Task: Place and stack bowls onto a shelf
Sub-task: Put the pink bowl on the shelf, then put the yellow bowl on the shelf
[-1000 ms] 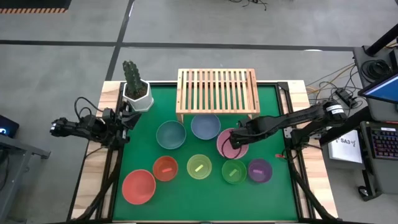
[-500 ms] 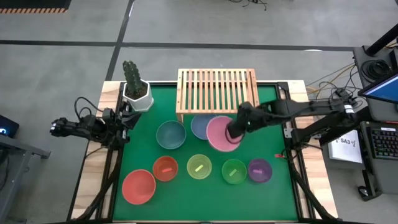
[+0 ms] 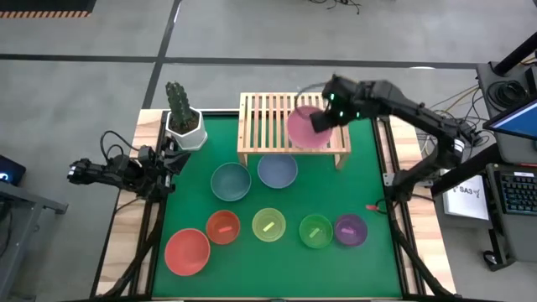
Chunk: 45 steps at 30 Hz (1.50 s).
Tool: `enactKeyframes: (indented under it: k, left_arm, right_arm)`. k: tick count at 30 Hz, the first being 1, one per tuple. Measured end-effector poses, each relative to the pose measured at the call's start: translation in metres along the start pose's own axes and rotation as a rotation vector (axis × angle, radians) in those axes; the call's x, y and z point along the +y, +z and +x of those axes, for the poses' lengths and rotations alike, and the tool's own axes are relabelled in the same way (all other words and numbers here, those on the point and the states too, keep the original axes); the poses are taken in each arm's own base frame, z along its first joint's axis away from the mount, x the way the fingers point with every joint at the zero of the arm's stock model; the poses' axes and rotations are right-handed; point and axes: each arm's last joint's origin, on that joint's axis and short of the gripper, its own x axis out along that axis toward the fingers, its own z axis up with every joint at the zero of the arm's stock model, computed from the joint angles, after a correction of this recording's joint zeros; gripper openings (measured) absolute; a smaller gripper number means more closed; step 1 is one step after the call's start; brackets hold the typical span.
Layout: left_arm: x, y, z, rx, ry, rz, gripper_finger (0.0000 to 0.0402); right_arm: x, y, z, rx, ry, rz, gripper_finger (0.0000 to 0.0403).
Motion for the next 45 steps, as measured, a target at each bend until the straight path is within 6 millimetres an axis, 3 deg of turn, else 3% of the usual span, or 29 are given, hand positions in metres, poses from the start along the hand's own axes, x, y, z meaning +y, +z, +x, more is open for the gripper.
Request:
enactKeyframes:
  k: [6, 12, 21, 32, 45]
  left_arm:
    - [0.0, 0.0, 0.0, 0.0, 0.0, 0.0, 0.0]
    - [0.0, 0.0, 0.0, 0.0, 0.0, 0.0, 0.0]
    - [0.0, 0.0, 0.0, 0.0, 0.0, 0.0, 0.0]
    - [0.0, 0.0, 0.0, 0.0, 0.0, 0.001, 0.0]
    - [0.0, 0.0, 0.0, 0.0, 0.0, 0.001, 0.0]
  right_arm:
    - [-0.044, 0.034, 0.014, 0.038, -0.022, 0.07, 0.0008]
    - [-0.069, 0.049, 0.027, 0.063, -0.046, 0.101, 0.0008]
    - [-0.072, 0.055, 0.043, 0.1, -0.068, 0.075, 0.0009]
    - [-0.073, 0.057, 0.047, 0.106, -0.08, 0.048, 0.0013]
    - [-0.072, 0.057, 0.043, 0.092, -0.077, 0.049, 0.0132]
